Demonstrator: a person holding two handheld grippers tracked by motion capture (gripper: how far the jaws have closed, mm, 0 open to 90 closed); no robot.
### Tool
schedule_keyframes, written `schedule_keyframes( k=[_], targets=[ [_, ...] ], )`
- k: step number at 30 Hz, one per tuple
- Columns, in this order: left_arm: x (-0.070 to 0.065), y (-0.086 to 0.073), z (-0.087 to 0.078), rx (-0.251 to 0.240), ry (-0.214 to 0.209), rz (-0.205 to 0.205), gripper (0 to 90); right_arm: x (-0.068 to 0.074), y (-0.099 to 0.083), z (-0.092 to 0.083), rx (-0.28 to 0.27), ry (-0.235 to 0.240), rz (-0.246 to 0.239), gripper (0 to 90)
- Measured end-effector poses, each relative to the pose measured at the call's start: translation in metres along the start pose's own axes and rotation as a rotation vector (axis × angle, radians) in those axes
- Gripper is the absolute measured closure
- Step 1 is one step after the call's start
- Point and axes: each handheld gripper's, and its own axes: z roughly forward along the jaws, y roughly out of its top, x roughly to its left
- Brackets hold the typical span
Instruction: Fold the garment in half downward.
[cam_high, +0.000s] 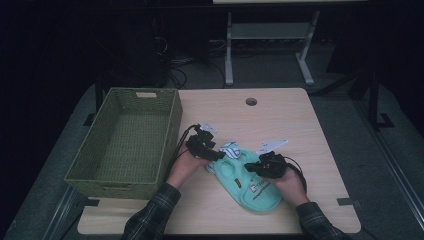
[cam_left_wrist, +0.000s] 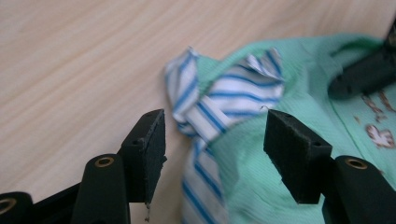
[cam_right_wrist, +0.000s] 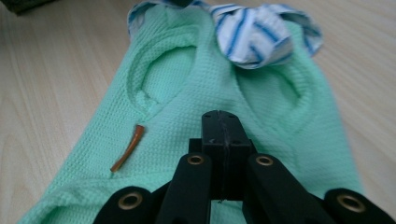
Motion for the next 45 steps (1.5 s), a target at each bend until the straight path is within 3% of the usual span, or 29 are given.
schedule_keyframes(
  k=[6, 7, 16, 23, 28, 35, 45],
  targets=[
    [0.008, 0.002, 0.011, -0.002, 0.006, -0.034, 39.2, 0.004, -0.002, 0.014, 0.042, 0.003, -0.023, 89.9],
    [0.012, 0.001, 0.014, 0.027, 0.007, -0.018, 39.1, 0.003, -0.002, 0.014, 0.044, 0.002, -0.022, 89.9],
    [0.009, -0.005, 0.027, 0.077, 0.008, -0.010, 38.9, 0.002, -0.003, 0.014, 0.038, 0.010, -0.011, 89.9],
    [0.002, -0.008, 0.033, 0.107, 0.045, 0.047, 41.2, 0.002, -0.004, 0.014, 0.036, 0.010, -0.008, 89.9],
    [-0.008, -0.007, 0.031, 0.135, 0.056, 0.091, 56.2, 0.002, -0.004, 0.014, 0.035, 0.008, -0.007, 90.0],
    [-0.009, -0.007, 0.030, 0.148, 0.038, 0.088, 74.6, 0.003, -0.004, 0.014, 0.038, 0.007, 0.002, 90.0],
    [-0.006, -0.007, 0.025, 0.135, 0.014, 0.066, 82.1, 0.003, -0.003, 0.014, 0.039, 0.004, -0.015, 90.0]
  ],
)
